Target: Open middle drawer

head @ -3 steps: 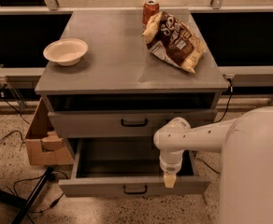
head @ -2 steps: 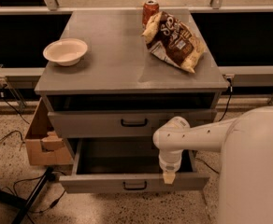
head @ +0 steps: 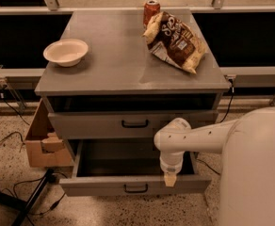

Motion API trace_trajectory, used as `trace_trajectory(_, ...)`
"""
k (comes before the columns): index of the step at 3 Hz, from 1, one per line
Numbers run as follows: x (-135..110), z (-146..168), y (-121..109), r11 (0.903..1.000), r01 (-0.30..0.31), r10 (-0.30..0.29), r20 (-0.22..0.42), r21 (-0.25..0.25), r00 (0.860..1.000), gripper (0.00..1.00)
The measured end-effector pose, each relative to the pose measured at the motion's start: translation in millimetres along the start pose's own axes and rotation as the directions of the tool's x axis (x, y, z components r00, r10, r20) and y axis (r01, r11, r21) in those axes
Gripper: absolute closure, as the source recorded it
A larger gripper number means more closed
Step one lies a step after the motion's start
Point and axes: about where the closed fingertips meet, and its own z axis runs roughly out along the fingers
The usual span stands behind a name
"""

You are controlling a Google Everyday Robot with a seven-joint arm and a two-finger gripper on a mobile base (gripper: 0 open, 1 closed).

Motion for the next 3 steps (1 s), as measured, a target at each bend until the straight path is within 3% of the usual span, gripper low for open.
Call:
trace_trajectory(2, 0.7, -2.0, 1.2, 1.0000, 0.000, 0.000, -0.001, -0.003, 1.000, 0.00)
trace_trajectory(3, 1.5, -0.8, 0.8, 1.0000, -0.003, 0.003, 0.006, -0.003, 1.000, 0.00)
